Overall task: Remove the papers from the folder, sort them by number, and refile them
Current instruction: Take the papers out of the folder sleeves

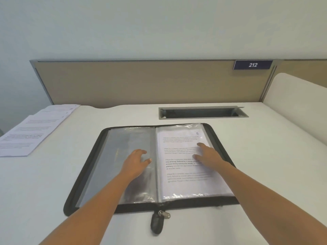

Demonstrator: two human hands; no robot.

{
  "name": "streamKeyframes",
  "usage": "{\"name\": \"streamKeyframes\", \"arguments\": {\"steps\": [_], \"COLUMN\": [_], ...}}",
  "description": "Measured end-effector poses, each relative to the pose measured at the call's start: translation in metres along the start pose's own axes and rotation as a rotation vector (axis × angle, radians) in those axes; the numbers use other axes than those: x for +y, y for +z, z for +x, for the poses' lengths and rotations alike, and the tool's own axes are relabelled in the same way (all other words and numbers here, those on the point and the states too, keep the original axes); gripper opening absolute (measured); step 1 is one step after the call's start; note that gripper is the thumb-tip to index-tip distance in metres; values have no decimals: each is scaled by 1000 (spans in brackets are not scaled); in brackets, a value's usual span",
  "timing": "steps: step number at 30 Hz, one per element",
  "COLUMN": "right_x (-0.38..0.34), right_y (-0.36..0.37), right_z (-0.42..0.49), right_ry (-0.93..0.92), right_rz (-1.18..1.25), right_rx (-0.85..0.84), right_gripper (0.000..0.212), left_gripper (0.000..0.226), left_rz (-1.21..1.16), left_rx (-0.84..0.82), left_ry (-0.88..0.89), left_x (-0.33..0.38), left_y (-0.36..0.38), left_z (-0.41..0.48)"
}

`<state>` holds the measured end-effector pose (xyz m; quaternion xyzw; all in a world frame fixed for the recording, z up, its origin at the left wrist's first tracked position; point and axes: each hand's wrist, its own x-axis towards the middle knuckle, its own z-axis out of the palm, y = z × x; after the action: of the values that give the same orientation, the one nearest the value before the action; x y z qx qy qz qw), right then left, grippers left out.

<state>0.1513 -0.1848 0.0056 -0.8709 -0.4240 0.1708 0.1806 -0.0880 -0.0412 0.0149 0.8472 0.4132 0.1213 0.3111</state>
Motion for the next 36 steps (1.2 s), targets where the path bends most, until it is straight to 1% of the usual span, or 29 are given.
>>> {"name": "streamKeyframes", "arguments": {"steps": [2,5,7,8,9,11,14,17,19,20,23,26,27,29,31,33,34,35,36], "right_x": [-5,-18,-28,-32,-36,-48,-71,-93,-103,-107,-115,-116,-116,-112,-103,-88,-80,-73,-67], "right_y": [-1,-3,-3,-2,-2,-5,-15,-21,-21,-20,-14,-8,-7,-4,0,6,9,12,14], "right_z": [0,2,4,5,6,7,3,-2,-4,-4,-2,0,1,4,5,9,11,13,16], "right_ry": [-33,-66,-47,-27,3,80,144,116,48,25,-3,-22,-22,-6,-13,-43,-52,-63,-80], "right_rz": [-47,-141,-107,-53,51,364,775,1098,1223,1266,1368,1360,1339,1238,1002,775,690,598,484], "right_rx": [33,79,92,90,85,51,-33,-227,-371,-425,-506,-482,-444,-313,-166,-75,-45,-16,11], "right_gripper": [58,55,55,54,53,51,46,34,23,22,27,33,32,27,20,14,11,10,11], "left_gripper": [48,47,44,43,43,48,63,79,85,88,89,83,80,70,57,37,26,21,23], "left_rz": [-66,-239,-344,-384,-412,-441,-465,-519,-614,-651,-676,-681,-675,-657,-633,-582,-513,-408,-279], "left_rx": [14,41,20,-6,-36,-100,-168,-156,-168,-167,-99,-24,3,54,86,110,138,172,198], "left_ry": [-30,-101,-138,-152,-163,-177,-173,-200,-252,-274,-312,-362,-374,-392,-420,-466,-493,-520,-538], "left_x": [11,28,36,40,44,51,63,77,84,84,75,60,54,37,16,-8,-20,-32,-43], "left_y": [2,2,2,2,2,2,0,-5,-7,-8,-10,-17,-21,-32,-46,-61,-67,-72,-75], "left_z": [-2,-3,-2,-2,-2,-1,4,5,4,4,6,9,10,15,17,17,17,16,15]}}
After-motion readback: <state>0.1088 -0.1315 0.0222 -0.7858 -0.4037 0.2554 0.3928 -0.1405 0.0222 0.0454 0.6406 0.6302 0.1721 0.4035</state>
